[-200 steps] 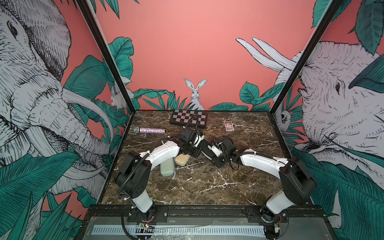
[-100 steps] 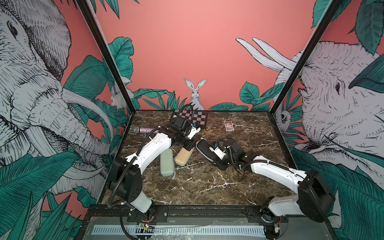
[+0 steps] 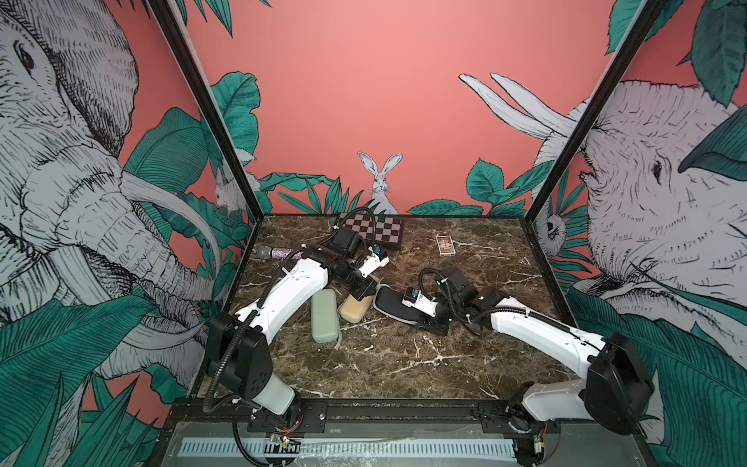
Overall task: Put umbrellas into zippered umbrella sleeves
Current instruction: Zip the zipper on the umbrella sleeve, then place the umbrella sleeve at the center of the board.
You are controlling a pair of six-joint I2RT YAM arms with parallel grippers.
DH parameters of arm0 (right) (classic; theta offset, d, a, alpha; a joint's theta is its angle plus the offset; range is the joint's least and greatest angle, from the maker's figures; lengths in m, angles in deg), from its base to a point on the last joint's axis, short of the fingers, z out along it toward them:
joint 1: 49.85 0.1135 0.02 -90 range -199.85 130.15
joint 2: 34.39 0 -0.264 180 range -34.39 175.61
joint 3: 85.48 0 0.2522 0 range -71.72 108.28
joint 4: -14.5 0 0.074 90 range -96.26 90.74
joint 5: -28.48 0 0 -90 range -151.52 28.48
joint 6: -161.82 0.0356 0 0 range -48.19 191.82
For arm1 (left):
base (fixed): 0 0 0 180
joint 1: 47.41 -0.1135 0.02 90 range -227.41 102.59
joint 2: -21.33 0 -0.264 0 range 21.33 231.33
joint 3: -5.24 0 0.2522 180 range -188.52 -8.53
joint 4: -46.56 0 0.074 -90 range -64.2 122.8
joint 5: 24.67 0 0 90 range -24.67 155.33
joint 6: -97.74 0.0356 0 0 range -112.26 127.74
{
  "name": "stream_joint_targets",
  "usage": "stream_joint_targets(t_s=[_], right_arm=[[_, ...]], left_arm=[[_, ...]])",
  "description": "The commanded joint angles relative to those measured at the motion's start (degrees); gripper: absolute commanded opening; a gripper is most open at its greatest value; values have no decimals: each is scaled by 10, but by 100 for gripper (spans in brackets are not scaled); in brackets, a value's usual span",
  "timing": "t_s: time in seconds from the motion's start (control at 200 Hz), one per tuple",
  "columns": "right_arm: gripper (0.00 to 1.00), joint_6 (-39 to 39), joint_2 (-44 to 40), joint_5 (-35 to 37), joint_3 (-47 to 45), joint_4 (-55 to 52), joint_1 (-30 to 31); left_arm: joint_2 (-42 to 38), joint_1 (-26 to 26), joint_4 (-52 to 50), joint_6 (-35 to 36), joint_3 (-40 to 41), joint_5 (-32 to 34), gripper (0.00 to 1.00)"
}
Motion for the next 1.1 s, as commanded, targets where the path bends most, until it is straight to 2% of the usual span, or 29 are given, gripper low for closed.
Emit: stream_joint_targets(t_s=[0.0,0.14,0.2,0.285,0.4,0.53,0.645,0.73,0.84,0.86,0.905,0.96,1.045,1.095], right_arm=[[0,-134,-6,-174,22,-66,34],[0,-91,3,-144,5,-29,34],[0,-35,4,-117,-13,25,29],[1,37,3,-91,-36,88,16],[1,138,1,-4,-55,150,-7],[0,284,35,79,-49,182,-42],[0,429,94,148,9,140,-46],[1,537,114,233,36,107,-33],[11,605,122,342,26,130,20],[15,612,127,354,31,124,27],[33,626,146,373,48,108,36],[43,645,170,382,64,89,40],[68,656,188,360,74,86,41],[76,649,185,351,78,79,41]], left_arm=[[-8,-19,120,2,-16,26,0],[-14,-19,142,-20,-7,38,0],[-17,-20,149,-37,-3,72,17],[-23,-24,155,-57,-1,129,36],[-43,-39,176,-89,13,187,49],[-87,-40,228,-126,61,213,55],[-140,-40,307,-178,142,223,56],[-185,-40,368,-209,212,255,57],[-245,-36,454,-218,305,305,58],[-255,-36,462,-220,317,316,58],[-272,-36,471,-218,335,338,58],[-285,-36,466,-210,345,361,58],[-300,-36,451,-200,351,389,58],[-312,-36,445,-197,356,397,58]])
